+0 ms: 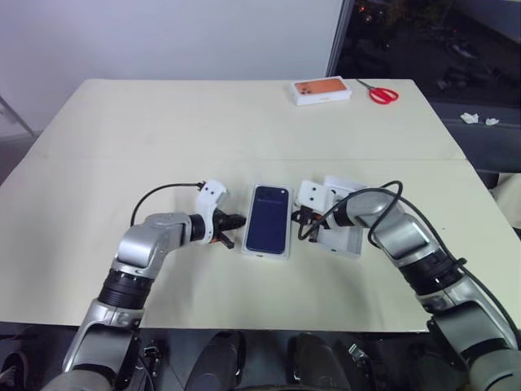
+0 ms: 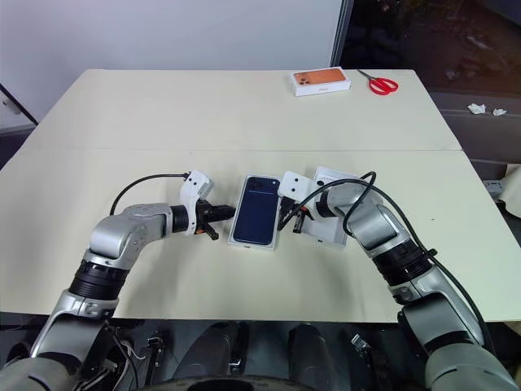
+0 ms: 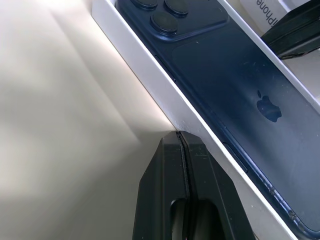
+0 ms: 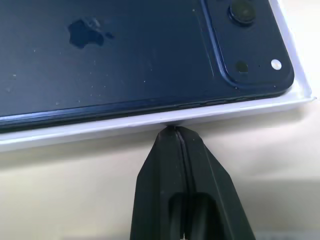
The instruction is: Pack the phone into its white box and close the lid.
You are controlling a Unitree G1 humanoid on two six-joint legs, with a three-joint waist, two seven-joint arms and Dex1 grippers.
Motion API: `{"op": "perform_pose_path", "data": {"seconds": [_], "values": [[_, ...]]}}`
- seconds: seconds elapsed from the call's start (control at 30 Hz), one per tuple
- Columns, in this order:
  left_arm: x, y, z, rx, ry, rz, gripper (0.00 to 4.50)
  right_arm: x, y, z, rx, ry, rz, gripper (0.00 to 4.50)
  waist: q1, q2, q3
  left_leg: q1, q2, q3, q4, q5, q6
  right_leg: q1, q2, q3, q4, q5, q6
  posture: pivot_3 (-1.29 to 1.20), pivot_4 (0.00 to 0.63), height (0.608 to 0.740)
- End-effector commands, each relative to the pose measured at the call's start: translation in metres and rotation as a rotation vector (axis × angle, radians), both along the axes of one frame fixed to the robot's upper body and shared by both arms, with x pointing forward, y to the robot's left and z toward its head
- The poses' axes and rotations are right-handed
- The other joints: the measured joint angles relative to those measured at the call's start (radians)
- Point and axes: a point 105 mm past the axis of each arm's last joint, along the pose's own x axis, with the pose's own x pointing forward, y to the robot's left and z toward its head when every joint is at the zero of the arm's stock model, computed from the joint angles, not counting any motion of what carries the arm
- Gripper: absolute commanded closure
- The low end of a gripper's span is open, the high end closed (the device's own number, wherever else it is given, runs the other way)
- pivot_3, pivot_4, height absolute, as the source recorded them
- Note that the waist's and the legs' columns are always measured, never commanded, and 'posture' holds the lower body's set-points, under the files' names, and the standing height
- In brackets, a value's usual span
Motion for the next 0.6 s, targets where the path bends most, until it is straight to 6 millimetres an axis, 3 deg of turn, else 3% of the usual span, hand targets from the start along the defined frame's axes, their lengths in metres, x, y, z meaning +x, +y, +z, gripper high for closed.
{"op": "perform_pose_path", "data": {"seconds": [0.03, 0.37, 0.6], "values": [[-0.011, -0.032, -0.013, -0.005, 0.060, -0.103, 4.47, 0.006, -0.014, 0.006, -0.018, -0.024, -0.023, 4.50, 0.001, 0.000, 0.000, 0.000, 0.000, -0.001, 0.002, -0.001, 0.002, 0.002, 0.000, -0.001, -0.001, 0.000, 0.000, 0.00, 0.150, 0.740], [-0.008, -0.049, -0.010, -0.006, 0.039, -0.152, 4.47, 0.001, -0.042, -0.001, -0.074, -0.007, -0.052, 4.50, 0.017, 0.000, 0.000, 0.000, -0.003, -0.002, 0.005, -0.005, 0.008, 0.005, -0.003, -0.003, -0.002, 0.000, 0.000, 0.00, 0.150, 0.740], [0.001, -0.034, -0.006, 0.011, 0.005, -0.119, 4.47, -0.003, -0.029, 0.008, -0.014, 0.004, -0.028, 4.50, 0.020, 0.000, 0.000, 0.000, -0.003, -0.002, 0.006, -0.005, 0.008, 0.005, -0.003, -0.003, -0.003, 0.000, 0.000, 0.00, 0.150, 0.740]]}}
